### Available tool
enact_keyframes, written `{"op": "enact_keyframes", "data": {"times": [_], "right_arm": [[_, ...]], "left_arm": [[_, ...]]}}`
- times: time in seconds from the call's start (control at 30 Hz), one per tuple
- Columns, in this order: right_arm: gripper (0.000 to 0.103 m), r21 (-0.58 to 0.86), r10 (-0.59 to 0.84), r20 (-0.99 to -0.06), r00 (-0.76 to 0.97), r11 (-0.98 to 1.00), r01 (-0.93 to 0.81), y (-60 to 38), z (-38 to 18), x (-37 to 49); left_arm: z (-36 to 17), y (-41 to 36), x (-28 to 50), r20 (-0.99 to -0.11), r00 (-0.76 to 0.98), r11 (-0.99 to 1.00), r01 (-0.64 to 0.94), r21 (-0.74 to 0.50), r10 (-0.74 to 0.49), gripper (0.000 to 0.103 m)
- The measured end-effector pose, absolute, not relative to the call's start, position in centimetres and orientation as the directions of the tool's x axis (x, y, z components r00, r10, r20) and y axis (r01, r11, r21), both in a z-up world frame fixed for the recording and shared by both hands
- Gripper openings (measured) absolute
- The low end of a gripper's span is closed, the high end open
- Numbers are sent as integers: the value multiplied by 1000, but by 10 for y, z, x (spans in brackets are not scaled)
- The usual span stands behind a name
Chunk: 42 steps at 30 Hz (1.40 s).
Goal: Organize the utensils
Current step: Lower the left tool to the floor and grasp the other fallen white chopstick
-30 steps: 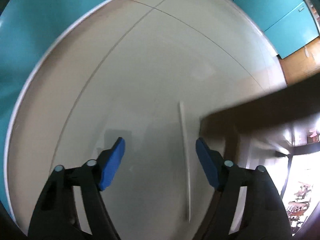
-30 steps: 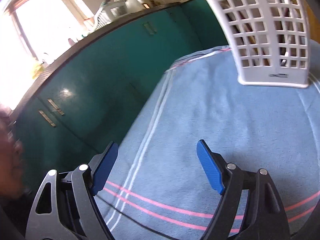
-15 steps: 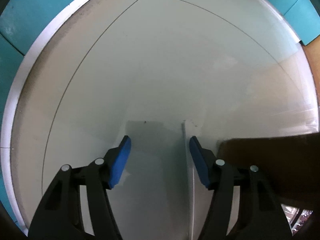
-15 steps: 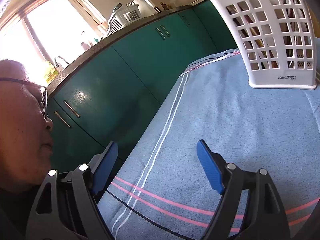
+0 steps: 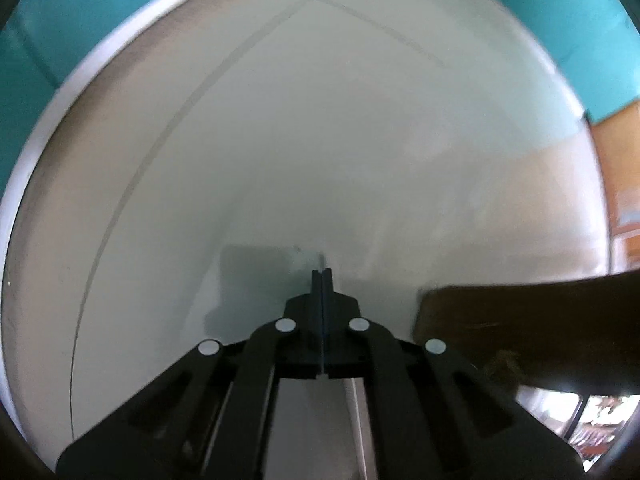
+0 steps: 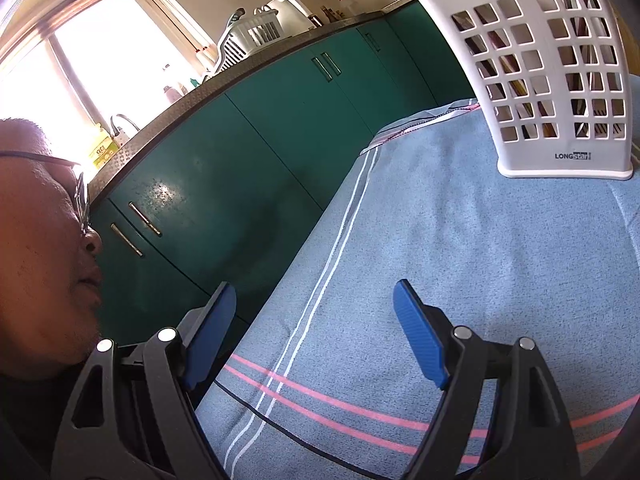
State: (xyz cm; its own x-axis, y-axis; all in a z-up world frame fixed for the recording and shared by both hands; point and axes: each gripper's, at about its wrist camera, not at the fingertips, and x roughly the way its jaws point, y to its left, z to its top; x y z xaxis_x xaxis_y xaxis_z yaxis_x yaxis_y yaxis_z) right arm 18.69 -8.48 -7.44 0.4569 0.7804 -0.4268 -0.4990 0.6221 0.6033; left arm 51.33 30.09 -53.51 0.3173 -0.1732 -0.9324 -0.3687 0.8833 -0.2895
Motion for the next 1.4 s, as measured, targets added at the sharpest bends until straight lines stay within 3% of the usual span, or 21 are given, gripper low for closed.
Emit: {"op": "enact_keyframes", "data": {"times": [0.2, 0.33, 0.37, 0.4, 0.43, 0.7, 0.9, 1.1, 1.17, 1.2, 1.23, 1.4], "right_arm": [[79, 607, 787, -422, 451, 614, -504, -84, -75, 188], [79, 604, 786, -427, 446, 616, -506, -82, -75, 189], [79, 603, 786, -428, 446, 616, -506, -82, -75, 190], [79, 603, 785, -428, 448, 617, -505, -82, -75, 190], [79, 605, 786, -426, 447, 616, -505, -82, -75, 190], [79, 612, 795, -419, 439, 604, -511, -81, -76, 191], [79, 613, 799, -411, 438, 598, -516, -83, -75, 190], [79, 614, 802, -403, 440, 594, -520, -85, -75, 187], [79, 615, 802, -403, 440, 594, -519, -85, -74, 187], [79, 615, 802, -403, 440, 594, -519, -86, -74, 187], [79, 614, 802, -403, 440, 594, -520, -86, -74, 187], [79, 613, 802, -407, 438, 595, -520, -85, -74, 187]], "left_arm": [[-498, 347, 490, -891, 404, 847, -380, -372, -210, 0], [-497, 345, 499, -893, 328, 818, -388, -425, -309, 3], [-500, 339, 502, -899, 311, 818, -395, -417, -308, 10], [-501, 331, 505, -904, 315, 828, -392, -401, -289, 34], [-498, 325, 498, -913, 312, 841, -390, -375, -262, 49], [-548, 289, 518, -959, 236, 872, -422, -249, -159, 46], [-550, 264, 518, -974, 224, 915, -397, -73, 19, 45], [-549, 254, 522, -978, 196, 918, -395, -14, 70, 45], [-548, 251, 526, -977, 198, 921, -389, 0, 83, 41], [-547, 249, 526, -974, 209, 927, -376, 0, 84, 28], [-546, 246, 527, -973, 215, 931, -366, 2, 87, 7], [-545, 253, 510, -963, 263, 925, -378, -44, 62, 5]]}}
